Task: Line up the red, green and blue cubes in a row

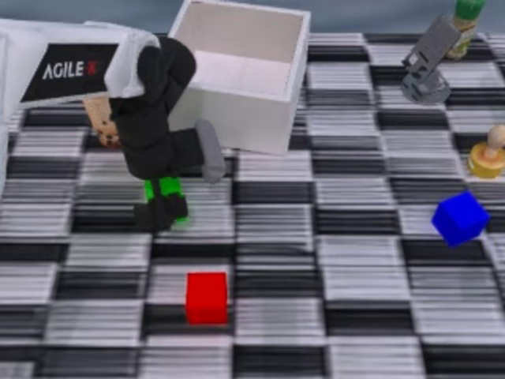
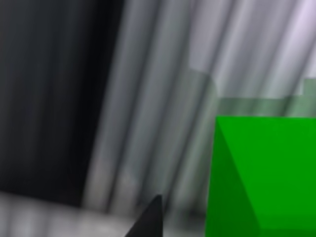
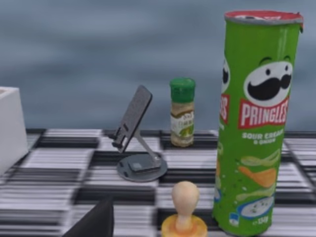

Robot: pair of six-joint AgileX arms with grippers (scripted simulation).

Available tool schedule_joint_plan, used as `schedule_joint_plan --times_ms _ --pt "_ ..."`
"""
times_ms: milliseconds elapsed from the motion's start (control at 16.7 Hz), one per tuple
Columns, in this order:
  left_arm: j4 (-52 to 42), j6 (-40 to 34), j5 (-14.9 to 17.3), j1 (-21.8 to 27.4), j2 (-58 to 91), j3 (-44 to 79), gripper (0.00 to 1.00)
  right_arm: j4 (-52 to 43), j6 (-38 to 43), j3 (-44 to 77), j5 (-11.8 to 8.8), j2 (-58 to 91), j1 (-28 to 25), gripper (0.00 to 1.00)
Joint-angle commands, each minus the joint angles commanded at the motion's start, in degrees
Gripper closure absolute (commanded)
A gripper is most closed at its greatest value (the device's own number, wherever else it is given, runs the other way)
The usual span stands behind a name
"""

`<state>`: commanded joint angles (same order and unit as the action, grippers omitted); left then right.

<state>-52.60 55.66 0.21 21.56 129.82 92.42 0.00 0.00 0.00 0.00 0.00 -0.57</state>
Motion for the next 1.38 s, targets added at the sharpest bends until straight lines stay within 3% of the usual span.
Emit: schedule_joint_plan --times_ms 360,960,1380 --pt "0.0 0.0 0.0 0.0 0.0 0.0 0.98 0.0 0.0 0.0 0.0 0.0 0.0 0.0" --pt "-0.6 -0.2 0.2 -0.1 -0.6 0.1 1.0 0.0 0.0 0.0 0.0 0.0 0.0 0.0" --pt "-12.6 -0.3 0.1 -1.0 -4.5 7.9 1.0 0.0 0.0 0.0 0.0 0.0 0.0 0.0"
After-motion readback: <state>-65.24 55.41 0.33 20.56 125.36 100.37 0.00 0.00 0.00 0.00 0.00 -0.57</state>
